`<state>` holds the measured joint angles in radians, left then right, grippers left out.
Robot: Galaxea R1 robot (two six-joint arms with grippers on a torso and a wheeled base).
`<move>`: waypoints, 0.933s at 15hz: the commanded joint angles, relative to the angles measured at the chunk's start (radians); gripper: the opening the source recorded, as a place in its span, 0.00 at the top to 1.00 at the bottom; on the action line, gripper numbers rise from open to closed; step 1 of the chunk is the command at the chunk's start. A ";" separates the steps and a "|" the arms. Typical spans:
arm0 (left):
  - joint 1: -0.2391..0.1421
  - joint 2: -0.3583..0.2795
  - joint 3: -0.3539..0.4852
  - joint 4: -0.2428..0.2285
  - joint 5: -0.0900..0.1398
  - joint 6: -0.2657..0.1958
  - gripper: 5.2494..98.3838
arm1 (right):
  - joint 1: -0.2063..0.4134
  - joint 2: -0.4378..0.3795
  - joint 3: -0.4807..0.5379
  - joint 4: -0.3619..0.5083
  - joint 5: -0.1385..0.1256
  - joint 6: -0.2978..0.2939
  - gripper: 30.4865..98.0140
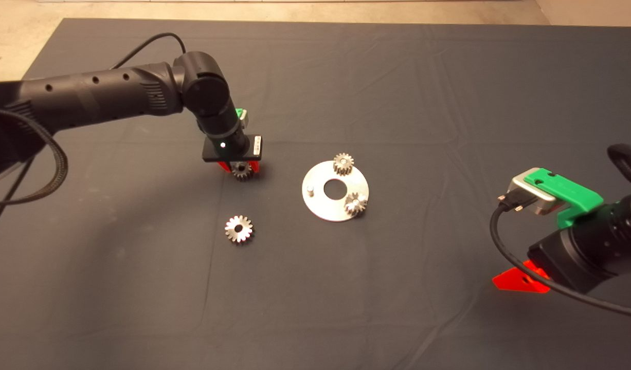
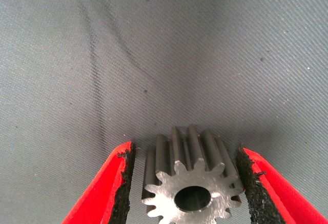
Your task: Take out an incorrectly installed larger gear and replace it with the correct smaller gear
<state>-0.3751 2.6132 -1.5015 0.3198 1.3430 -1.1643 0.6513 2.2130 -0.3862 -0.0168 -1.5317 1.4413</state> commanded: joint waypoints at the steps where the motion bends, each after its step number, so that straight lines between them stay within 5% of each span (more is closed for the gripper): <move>1: -0.018 0.002 0.009 -0.028 0.007 0.017 0.52 | 0.013 0.001 0.004 0.032 -0.126 0.007 0.01; 14: -0.018 0.011 0.000 -0.048 0.013 0.057 0.63 | 0.013 0.000 0.004 0.032 -0.126 0.007 0.01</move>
<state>-0.3748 2.6185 -1.5032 0.2968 1.3498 -1.1126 0.6510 2.2130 -0.3862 -0.0168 -1.5321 1.4413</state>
